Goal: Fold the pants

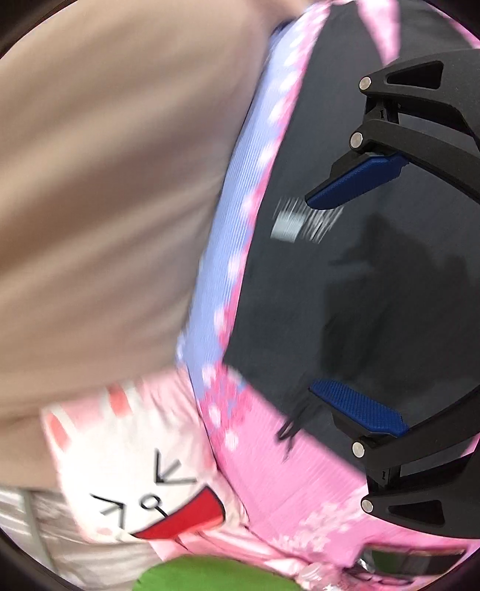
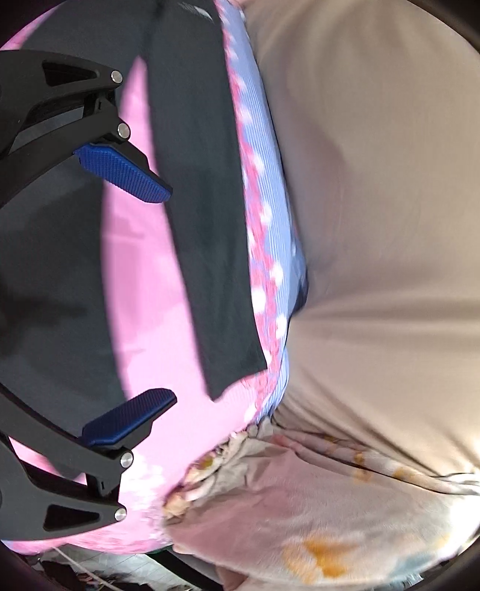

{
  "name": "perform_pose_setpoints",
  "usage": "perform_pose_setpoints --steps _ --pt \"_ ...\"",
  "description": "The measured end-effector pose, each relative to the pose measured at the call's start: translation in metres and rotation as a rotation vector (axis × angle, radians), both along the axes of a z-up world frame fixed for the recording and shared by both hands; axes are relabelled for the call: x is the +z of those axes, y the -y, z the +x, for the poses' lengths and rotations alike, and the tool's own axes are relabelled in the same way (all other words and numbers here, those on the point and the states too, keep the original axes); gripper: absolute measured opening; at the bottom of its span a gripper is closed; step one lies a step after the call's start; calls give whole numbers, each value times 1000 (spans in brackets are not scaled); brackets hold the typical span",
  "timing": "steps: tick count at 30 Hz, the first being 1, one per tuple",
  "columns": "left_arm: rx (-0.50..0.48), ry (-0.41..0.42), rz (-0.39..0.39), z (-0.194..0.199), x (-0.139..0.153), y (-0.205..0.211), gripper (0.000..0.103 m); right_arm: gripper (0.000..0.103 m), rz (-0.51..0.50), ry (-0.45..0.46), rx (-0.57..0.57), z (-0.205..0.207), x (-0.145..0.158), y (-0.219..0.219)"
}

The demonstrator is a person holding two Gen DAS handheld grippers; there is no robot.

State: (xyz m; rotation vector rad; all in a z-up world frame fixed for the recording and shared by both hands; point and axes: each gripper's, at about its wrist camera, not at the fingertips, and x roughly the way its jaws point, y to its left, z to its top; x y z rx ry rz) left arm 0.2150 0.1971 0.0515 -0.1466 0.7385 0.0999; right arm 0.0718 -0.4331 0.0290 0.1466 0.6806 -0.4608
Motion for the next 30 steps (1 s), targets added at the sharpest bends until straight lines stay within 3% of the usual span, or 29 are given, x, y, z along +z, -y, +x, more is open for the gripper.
perform_pose_setpoints --steps 3,7,10,12,14,15,16,17,18,20,25,30 --pt "64 -93 -11 74 -11 -37 91 98 76 -26 -56 42 -5 52" --pt "127 -229 -91 145 -42 -69 91 98 182 -63 -153 91 -22 106" --pt "185 -342 -142 180 -74 -87 91 98 256 -91 -210 118 -37 133" --pt "221 -361 -158 190 -86 -91 91 98 299 -108 -234 130 -48 145" --pt "209 -335 -129 193 -86 -86 82 98 337 -118 -239 139 -57 150" --pt "212 -336 -81 196 -86 -82 66 98 359 -123 -226 144 -62 149" --pt "213 -337 -52 197 -85 -80 55 88 358 -132 -221 147 -65 149" --pt "193 -332 -41 196 -84 -78 44 67 314 -154 -219 152 -67 144" --pt "162 -328 -54 195 -81 -76 28 60 274 -165 -214 153 -66 139" --pt "154 -316 -88 189 -73 -78 24 9 288 -150 -143 153 -64 133" --pt "104 -217 -159 147 -25 -84 22 8 267 -30 -95 122 -19 116" --pt "18 -109 -228 65 41 -98 22 8 220 124 42 46 42 87"
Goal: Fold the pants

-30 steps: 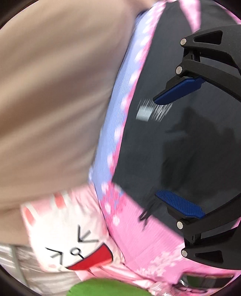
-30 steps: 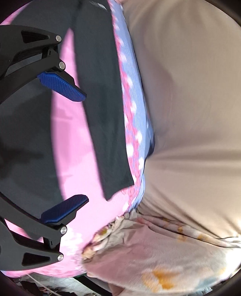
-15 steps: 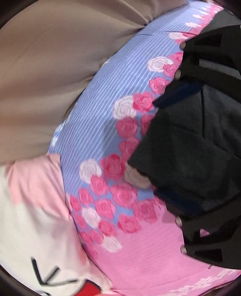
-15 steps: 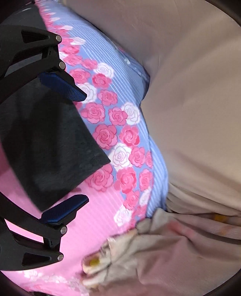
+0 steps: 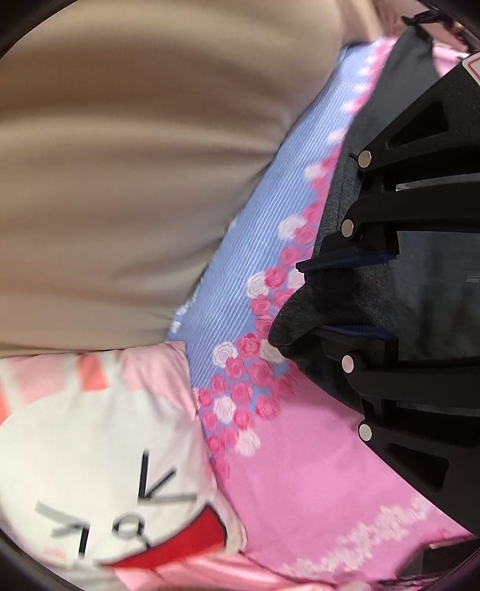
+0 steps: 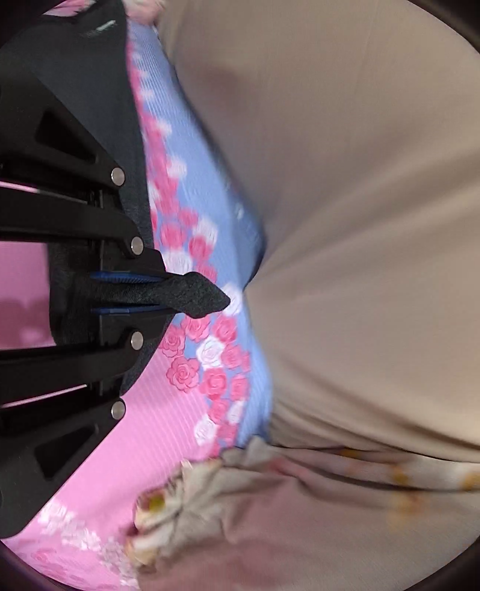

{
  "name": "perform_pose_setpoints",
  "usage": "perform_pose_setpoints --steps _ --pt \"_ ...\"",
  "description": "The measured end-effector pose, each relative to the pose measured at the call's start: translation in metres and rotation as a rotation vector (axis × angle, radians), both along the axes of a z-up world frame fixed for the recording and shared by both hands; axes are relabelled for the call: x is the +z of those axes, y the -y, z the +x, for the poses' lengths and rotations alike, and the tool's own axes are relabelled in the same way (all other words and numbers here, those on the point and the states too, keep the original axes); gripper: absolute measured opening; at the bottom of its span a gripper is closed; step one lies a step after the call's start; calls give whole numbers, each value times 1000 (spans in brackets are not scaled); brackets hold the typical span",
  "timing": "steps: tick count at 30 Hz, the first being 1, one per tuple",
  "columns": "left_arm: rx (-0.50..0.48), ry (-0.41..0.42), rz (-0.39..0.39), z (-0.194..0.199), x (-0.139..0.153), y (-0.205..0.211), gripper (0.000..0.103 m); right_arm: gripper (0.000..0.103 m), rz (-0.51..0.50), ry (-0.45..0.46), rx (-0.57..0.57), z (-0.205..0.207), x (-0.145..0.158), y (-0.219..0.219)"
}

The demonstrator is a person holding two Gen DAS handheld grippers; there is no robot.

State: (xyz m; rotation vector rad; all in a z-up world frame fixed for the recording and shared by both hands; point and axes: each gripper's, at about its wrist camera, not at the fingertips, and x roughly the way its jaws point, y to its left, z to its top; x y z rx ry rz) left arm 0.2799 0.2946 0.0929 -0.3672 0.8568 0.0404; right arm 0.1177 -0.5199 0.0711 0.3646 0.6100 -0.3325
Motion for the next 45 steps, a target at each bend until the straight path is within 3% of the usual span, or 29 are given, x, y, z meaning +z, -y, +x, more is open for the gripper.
perform_pose_setpoints --steps 3,6,9,12,13,15,16,17,23,25,28,29,31,32,38,39,43,45 --pt "-37 39 10 -73 18 -12 22 8 -36 49 65 -55 14 -19" --pt "-56 23 13 -125 6 -22 22 8 -52 53 98 -108 4 -28" --pt "-75 -27 6 -167 -30 -34 25 9 -32 -14 93 -143 -33 -28" --pt "-67 -68 -37 -193 -68 -44 35 14 15 -92 59 -163 -70 -22" --pt "-39 -82 -72 -202 -78 -48 43 16 24 -100 42 -170 -79 -20" --pt "2 -64 -174 -216 -88 -55 53 29 35 -74 3 -191 -80 -24" --pt "17 -37 -266 -224 -90 -60 62 48 26 -47 -25 -202 -75 -27" --pt "29 -25 -309 -229 -92 -61 66 62 17 -14 -48 -210 -71 -29" --pt "81 3 -657 -218 -107 -60 70 70 78 73 -39 -238 -57 -54" --pt "76 -2 -708 -208 -106 -53 70 72 90 72 -26 -241 -59 -65" --pt "57 -34 -717 -188 -104 -47 67 73 107 63 0 -243 -66 -82" --pt "48 -57 -722 -181 -105 -46 62 73 116 62 3 -243 -69 -85" --pt "44 -128 -698 -172 -106 -45 4 73 152 52 4 -244 -75 -88" --pt "56 -152 -683 -171 -105 -47 2 73 171 45 1 -245 -78 -88" --pt "45 -206 -672 -182 -113 -56 3 73 308 75 -13 -249 -77 -74" --pt "39 -213 -677 -182 -116 -57 7 73 338 77 -14 -243 -75 -68" --pt "65 -246 -762 -178 -133 -60 47 75 462 30 -26 -211 -76 -50" --pt "69 -261 -786 -170 -138 -59 48 75 485 -31 -69 -188 -81 -40"
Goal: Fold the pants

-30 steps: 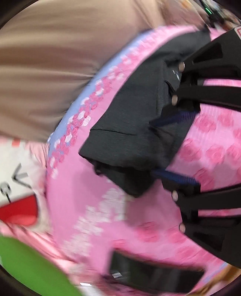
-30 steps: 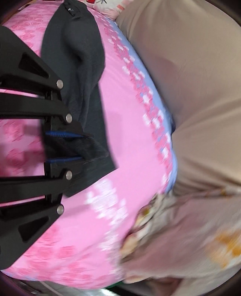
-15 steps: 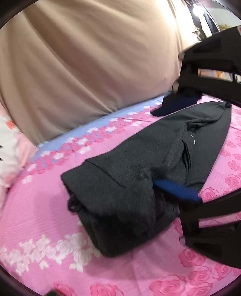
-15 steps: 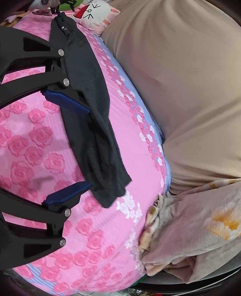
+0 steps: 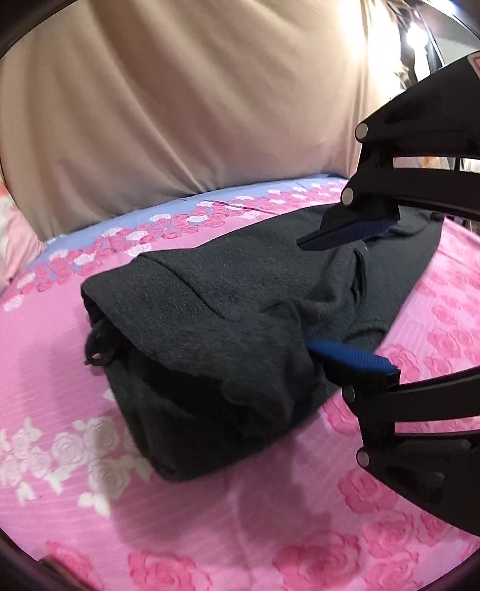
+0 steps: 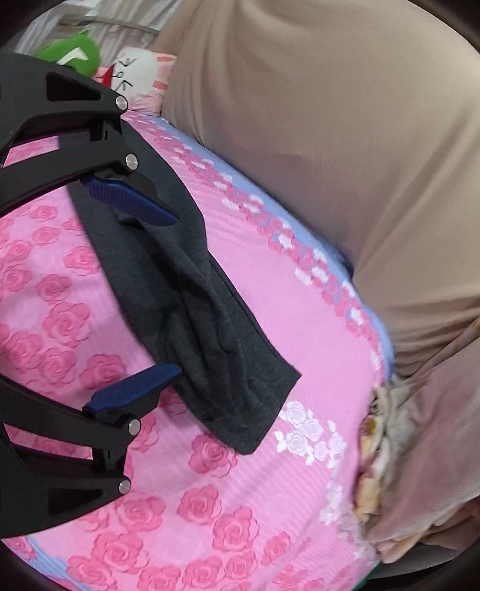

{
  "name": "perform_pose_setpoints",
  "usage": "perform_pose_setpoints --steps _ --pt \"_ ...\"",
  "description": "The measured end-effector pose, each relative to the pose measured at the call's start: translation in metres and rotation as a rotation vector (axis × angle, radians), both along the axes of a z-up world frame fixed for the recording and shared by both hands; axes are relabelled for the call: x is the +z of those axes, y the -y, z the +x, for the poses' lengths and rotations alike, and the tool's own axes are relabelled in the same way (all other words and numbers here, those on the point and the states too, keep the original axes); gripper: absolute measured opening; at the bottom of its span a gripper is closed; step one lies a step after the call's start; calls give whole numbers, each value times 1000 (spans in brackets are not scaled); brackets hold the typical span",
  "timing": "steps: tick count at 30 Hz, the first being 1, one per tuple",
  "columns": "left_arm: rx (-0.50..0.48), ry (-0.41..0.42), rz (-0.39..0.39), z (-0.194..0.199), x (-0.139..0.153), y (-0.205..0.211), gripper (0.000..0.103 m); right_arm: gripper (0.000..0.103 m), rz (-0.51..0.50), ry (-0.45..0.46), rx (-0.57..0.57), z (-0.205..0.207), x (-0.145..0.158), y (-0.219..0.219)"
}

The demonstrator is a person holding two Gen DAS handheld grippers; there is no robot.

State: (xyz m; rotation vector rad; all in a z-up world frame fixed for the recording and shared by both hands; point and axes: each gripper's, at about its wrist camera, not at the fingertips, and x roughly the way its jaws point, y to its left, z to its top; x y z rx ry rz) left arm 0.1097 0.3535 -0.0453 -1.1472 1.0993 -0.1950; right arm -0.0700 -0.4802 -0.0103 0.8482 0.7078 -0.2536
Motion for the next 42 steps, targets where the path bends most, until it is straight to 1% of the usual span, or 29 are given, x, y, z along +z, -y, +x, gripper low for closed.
perform_pose_setpoints --steps 1,2,3,4,5,6,8,9,11,13,14,16,18,21,22,23,24,25,27,28,29,31,34,36,37,38,40,41,42 --pt "-6 4 6 4 0 1 43 74 -1 -25 -16 8 -3 4" --pt "-18 7 25 9 2 3 33 55 -4 -57 -33 20 -8 9" --pt "-30 4 59 14 6 4 1 37 -8 -75 -32 29 -11 13" --pt "-41 6 97 19 14 4 2 3 -10 -85 -26 37 -11 17" --pt "-47 31 106 23 23 3 2 2 -5 -50 -24 41 -4 20" --pt "-52 74 116 25 41 0 2 2 -27 31 -24 39 16 20" --pt "-56 140 150 23 70 -7 2 2 -105 169 8 26 57 12" --pt "-65 169 180 20 83 -10 2 2 -180 238 37 13 77 6" --pt "-103 185 270 12 91 -15 2 2 -248 202 43 6 74 7" --pt "-130 128 322 5 70 -22 2 2 -198 85 69 5 32 21" --pt "-137 97 325 2 55 -26 2 3 -151 22 75 3 4 28" --pt "-147 32 324 -1 23 -35 2 3 -110 -34 85 -1 -23 31" --pt "-147 24 307 -4 6 -39 2 6 -101 -53 87 -4 -32 30" --pt "-139 56 293 -7 2 -41 5 12 -82 -45 74 -6 -32 31" --pt "-135 64 296 -6 4 -41 8 31 -70 -40 66 -6 -32 33" --pt "-131 68 298 -9 6 -43 12 58 -60 -35 49 -6 -31 36" --pt "-125 69 296 -7 7 -45 23 64 -54 -13 20 -5 -29 40" --pt "-112 69 277 -5 6 -47 31 64 -50 -4 16 -2 -28 37" --pt "-96 64 257 1 4 -47 30 38 -37 11 19 5 -27 40" --pt "-90 59 269 5 5 -47 21 9 -44 0 23 10 -27 39" --pt "-87 60 289 9 8 -46 9 2 -59 -19 24 17 -26 39" --pt "-77 93 314 17 26 -41 6 2 -116 10 20 27 -5 35" --pt "-80 182 339 14 59 -38 6 2 -210 171 33 20 55 23" --pt "-103 196 417 9 70 -31 6 2 -282 166 36 14 68 21" --pt "-115 174 485 4 65 -28 6 2 -291 116 31 14 58 26" --pt "-121 153 498 4 56 -27 6 2 -276 63 27 13 41 33" --pt "-126 67 484 1 18 -34 7 3 -224 -67 19 10 -5 48" --pt "-124 47 462 -1 6 -37 8 3 -192 -97 17 6 -21 52" --pt "-99 77 427 -6 0 -42 9 3 -156 -99 17 -1 -33 53"
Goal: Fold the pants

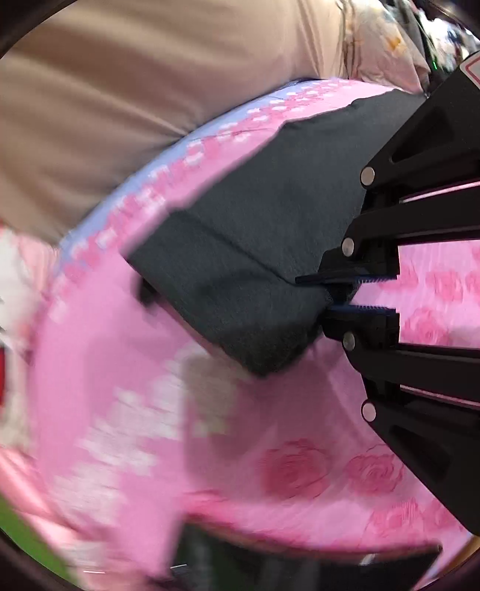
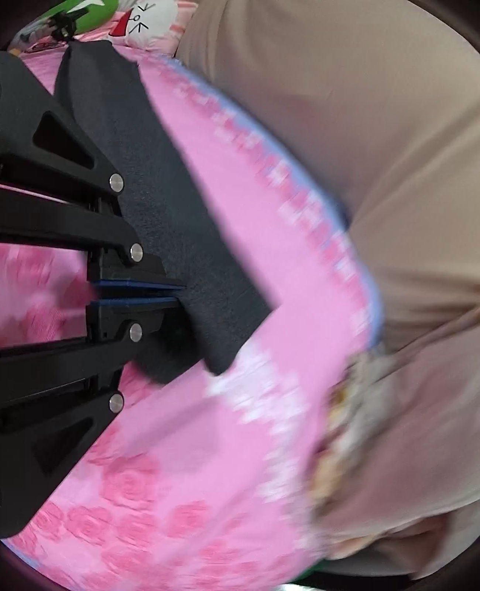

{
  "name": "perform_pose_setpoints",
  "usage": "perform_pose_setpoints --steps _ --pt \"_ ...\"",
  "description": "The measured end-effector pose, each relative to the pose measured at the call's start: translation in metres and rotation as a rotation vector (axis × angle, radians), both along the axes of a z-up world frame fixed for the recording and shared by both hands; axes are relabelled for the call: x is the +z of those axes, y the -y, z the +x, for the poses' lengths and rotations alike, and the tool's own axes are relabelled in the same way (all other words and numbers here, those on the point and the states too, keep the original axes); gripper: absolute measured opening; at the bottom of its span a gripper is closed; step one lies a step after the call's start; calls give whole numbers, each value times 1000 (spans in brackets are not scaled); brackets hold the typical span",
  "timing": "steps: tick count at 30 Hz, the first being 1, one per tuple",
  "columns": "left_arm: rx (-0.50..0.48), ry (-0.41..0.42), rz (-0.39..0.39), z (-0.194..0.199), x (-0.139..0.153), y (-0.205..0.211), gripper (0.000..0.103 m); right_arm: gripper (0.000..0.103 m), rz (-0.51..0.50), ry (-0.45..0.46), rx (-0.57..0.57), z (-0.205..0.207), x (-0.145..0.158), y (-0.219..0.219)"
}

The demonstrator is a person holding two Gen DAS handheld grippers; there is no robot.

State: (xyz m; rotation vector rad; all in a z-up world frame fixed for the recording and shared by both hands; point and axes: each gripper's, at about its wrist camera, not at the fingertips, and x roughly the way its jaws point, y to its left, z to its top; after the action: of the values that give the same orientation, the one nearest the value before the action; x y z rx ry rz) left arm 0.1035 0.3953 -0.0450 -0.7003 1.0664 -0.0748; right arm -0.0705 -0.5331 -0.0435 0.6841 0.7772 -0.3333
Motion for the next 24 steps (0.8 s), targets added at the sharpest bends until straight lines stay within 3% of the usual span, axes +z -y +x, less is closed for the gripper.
perform_pose_setpoints --steps 3,5,8,10,12,13,15,18,20,24 --pt "16 12 -16 -8 3 -3 9 3 -3 42 8 -9 11 -2" --pt "20 7 1 -8 7 -1 10 7 -27 8 19 -8 12 -4" --pt "61 13 37 -17 21 1 14 7 -54 0 -61 -25 14 1" --pt "85 51 97 -29 43 8 16 8 -72 32 -140 -47 22 5" --pt "128 81 197 -36 69 20 12 8 -107 75 -116 -49 39 -6" --pt "143 111 257 -40 86 30 7 8 -140 93 -72 -42 52 -20" --pt "129 193 331 -42 119 61 9 8 -169 140 51 -18 71 -58" --pt "-12 299 352 -34 140 124 16 8 -155 182 323 41 82 -142" --pt "-112 318 360 -28 134 165 28 8 -125 174 502 82 74 -203" --pt "-263 255 434 -7 86 249 30 8 -125 102 774 158 42 -321"
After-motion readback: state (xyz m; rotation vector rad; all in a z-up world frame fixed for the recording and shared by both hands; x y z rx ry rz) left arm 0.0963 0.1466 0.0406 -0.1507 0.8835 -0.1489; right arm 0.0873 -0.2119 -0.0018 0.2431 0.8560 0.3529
